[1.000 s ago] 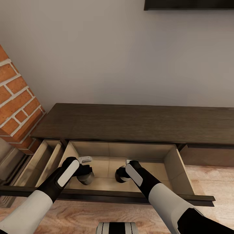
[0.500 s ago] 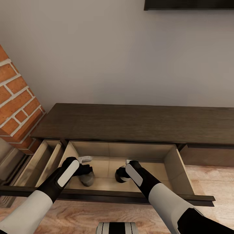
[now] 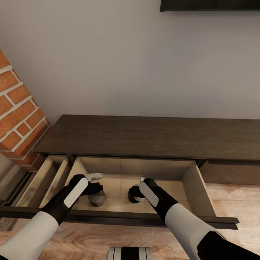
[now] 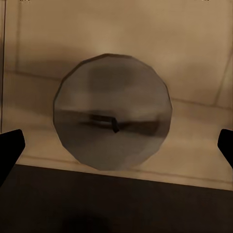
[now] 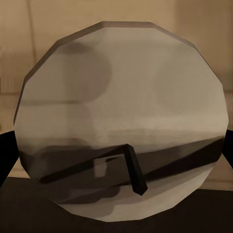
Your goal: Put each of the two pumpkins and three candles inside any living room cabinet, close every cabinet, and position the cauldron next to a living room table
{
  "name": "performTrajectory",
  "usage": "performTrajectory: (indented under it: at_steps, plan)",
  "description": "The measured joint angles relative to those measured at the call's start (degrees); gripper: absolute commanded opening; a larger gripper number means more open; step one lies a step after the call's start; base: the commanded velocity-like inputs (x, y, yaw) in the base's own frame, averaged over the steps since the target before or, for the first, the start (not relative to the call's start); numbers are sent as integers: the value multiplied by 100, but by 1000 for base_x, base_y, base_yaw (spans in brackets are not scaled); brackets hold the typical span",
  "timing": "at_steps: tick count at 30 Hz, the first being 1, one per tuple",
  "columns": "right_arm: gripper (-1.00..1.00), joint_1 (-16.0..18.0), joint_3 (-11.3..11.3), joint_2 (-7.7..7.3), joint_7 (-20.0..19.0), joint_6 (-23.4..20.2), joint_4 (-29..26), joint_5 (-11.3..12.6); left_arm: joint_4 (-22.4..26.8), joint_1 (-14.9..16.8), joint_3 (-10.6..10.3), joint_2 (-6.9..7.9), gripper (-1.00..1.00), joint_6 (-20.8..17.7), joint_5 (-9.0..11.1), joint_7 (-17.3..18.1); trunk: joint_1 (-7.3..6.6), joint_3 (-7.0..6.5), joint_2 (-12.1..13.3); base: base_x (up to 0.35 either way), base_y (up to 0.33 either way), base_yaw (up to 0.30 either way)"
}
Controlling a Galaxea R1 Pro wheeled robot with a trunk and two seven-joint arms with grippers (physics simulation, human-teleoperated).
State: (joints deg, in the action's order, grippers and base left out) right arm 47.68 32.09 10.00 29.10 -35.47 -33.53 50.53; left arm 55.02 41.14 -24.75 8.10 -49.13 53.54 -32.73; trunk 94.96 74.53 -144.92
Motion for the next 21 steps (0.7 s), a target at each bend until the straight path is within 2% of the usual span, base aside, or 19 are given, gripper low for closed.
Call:
performTrajectory:
  at_steps: [21]
  plan:
    - [100,0,0,0,0,-1,0,4,-3,4,24,-7,100,-6,9,-16,0,0,0,0,0,0]
